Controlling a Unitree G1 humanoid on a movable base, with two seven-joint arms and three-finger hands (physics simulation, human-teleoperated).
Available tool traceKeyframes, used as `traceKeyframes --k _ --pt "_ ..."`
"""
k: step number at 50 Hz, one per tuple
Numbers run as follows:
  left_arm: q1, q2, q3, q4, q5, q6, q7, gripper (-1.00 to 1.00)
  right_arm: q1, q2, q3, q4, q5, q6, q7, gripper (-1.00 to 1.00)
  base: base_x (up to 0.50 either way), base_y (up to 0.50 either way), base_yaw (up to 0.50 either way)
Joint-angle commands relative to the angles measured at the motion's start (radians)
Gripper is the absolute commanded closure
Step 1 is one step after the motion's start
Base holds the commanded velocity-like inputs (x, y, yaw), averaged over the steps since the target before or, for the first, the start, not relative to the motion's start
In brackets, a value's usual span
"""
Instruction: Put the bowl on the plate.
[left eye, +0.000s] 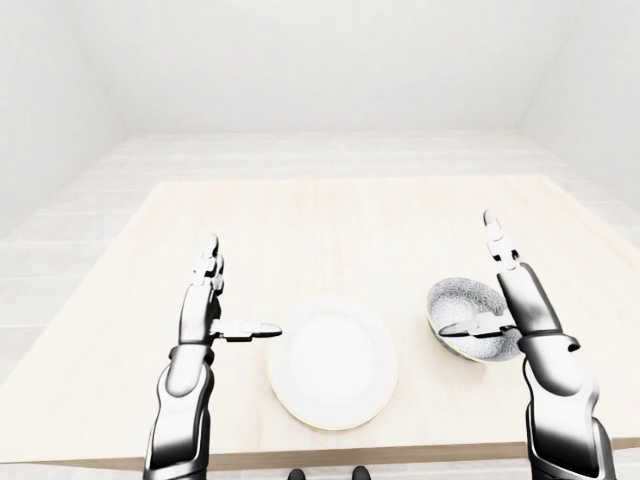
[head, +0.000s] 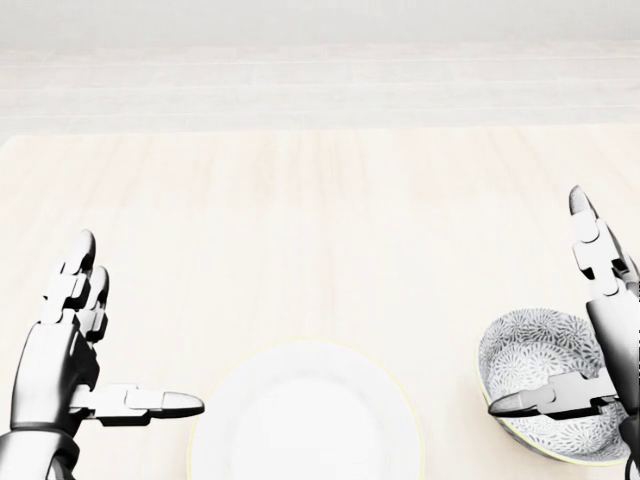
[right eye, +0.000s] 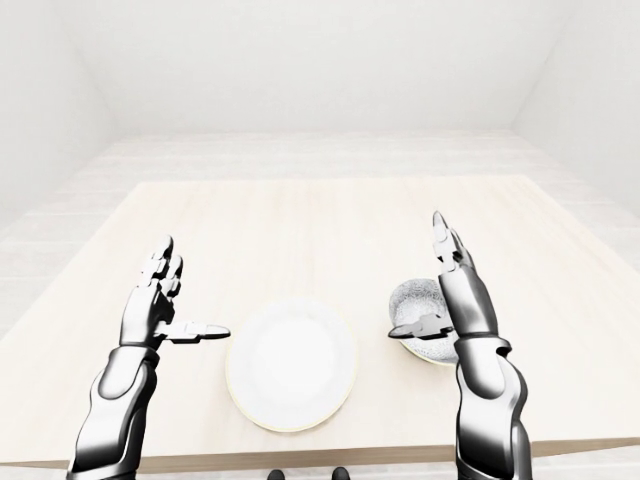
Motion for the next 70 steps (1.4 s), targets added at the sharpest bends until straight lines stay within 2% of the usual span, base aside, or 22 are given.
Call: traceKeyframes --k 1,17,21,33,38,43,49,57,70 --pt "-0.002 0.000 0.005 0.010 0.004 0.000 0.001 -1.00 0.045 0.024 -0.009 0.019 -0.065 0.000 0.018 -1.00 0.00 0.00 0.00" --pt "-0.003 0.006 0.011 0.027 0.015 0.000 0.001 -1.00 0.080 0.050 -0.032 -0.012 -0.102 0.000 0.051 -1.00 0.00 0.00 0.00" --pt "0.000 0.006 0.011 0.037 0.017 -0.011 0.000 -1.00 0.084 0.050 -0.017 0.001 -0.133 0.000 0.053 -1.00 0.00 0.00 0.00" --pt "0.001 0.006 0.010 0.049 0.024 -0.019 0.002 -1.00 0.113 0.064 -0.016 0.074 -0.154 0.000 0.016 -1.00 0.00 0.00 0.00" --pt "0.004 0.007 0.013 0.051 0.023 -0.023 0.001 -1.00 0.130 0.031 0.003 0.091 -0.258 0.000 0.004 -1.00 0.00 0.00 0.00" --pt "0.002 0.005 0.008 0.059 0.030 -0.026 0.005 -1.00 0.125 0.035 0.012 0.113 -0.305 0.000 0.006 -1.00 0.00 0.00 0.00" --pt "-0.001 0.006 0.009 0.054 0.029 -0.019 0.004 -1.00 0.137 0.037 0.006 0.118 -0.348 0.000 0.013 -1.00 0.00 0.00 0.00" --pt "0.002 0.007 0.010 0.060 0.032 -0.027 0.003 -1.00 0.138 0.042 -0.005 0.115 -0.386 0.000 0.029 -1.00 0.00 0.00 0.00" --pt "0.002 0.006 0.008 0.066 0.036 -0.027 0.005 -1.00 0.149 0.033 -0.013 0.094 -0.471 0.000 0.055 -1.00 0.00 0.00 0.00"
